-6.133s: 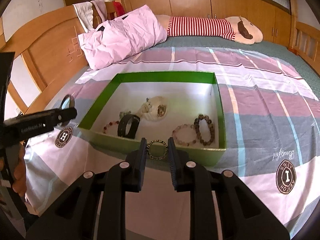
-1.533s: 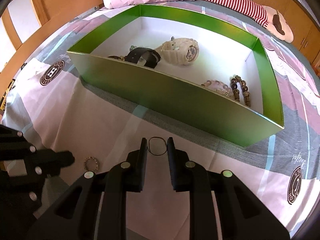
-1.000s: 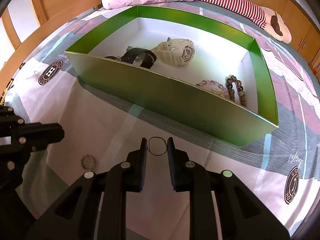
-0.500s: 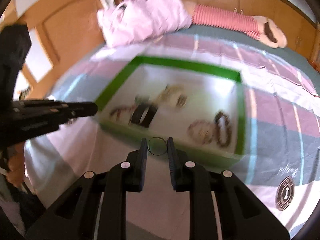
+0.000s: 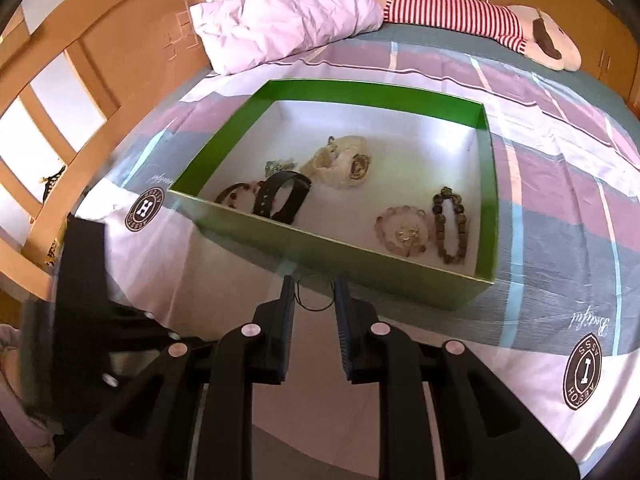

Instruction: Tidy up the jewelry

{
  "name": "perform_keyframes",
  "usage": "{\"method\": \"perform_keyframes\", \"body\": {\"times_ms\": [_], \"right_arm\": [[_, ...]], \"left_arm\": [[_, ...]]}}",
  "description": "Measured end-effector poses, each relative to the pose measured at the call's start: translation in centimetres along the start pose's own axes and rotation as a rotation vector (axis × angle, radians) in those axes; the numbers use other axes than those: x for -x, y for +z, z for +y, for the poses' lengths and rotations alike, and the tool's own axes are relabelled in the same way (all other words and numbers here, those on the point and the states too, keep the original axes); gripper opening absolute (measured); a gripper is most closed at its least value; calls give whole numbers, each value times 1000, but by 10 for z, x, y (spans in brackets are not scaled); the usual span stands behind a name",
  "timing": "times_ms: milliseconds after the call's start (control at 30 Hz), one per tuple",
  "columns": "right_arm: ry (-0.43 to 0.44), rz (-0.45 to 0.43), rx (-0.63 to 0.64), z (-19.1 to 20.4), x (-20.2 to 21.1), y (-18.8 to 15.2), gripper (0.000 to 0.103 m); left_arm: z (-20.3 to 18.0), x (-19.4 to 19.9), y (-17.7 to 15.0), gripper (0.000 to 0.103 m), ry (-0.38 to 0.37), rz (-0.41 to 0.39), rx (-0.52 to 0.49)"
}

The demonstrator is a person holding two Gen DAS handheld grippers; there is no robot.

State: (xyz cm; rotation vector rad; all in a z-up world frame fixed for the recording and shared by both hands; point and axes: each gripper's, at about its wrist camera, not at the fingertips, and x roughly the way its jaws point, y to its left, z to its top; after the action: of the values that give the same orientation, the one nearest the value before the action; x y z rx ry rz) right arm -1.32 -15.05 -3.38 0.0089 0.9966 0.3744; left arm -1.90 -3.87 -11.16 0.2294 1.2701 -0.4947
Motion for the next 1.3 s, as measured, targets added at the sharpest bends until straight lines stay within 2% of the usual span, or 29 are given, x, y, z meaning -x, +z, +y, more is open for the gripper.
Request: {"method": "perform_keyframes", "body": {"times_ms": [67, 133, 233, 300, 367, 467, 733, 833, 1067, 1100, 1200, 1267, 1300], "right_arm": [[-5, 0, 8, 1, -2, 0, 20], [-9, 4, 9, 2, -3, -1, 20], [-15, 7, 8, 0, -3, -2, 20], [-16, 6, 8, -1, -2, -2, 20], [-17, 8, 9, -1, -3, -2, 20], [-18, 12, 11, -1, -4, -3, 20], [-22, 12, 16, 1, -3, -4, 20], [-23, 13, 16, 2, -4, -4, 20], [-21, 20, 19, 3, -6, -6, 20], [-21, 21, 18, 2, -7, -6, 20], [-22, 25, 20, 3, -8, -6, 20], [-22, 28, 23, 4, -9, -7, 20], [-23, 30, 25, 4, -10, -7, 20]], "left_arm": [[-1, 4, 1, 23, -33, -14, 5], [0, 3, 3, 24, -48, -12, 27], [-4, 7, 4, 25, -55, -18, 10], [-6, 12, 4, 34, -78, -34, -5], [-9, 11, 1, 42, -63, -26, -20], [-9, 6, -2, 42, -38, -15, -33], [2, 9, -7, 42, -41, -26, -2], [8, 18, -8, 45, -60, -49, -6], [16, 24, -9, 50, -51, -61, 10], [16, 23, -9, 53, -47, -61, 10], [17, 18, -10, 54, -35, -40, 15], [16, 11, -9, 50, -17, -22, 15], [16, 9, -8, 39, 0, -22, 14]]}}
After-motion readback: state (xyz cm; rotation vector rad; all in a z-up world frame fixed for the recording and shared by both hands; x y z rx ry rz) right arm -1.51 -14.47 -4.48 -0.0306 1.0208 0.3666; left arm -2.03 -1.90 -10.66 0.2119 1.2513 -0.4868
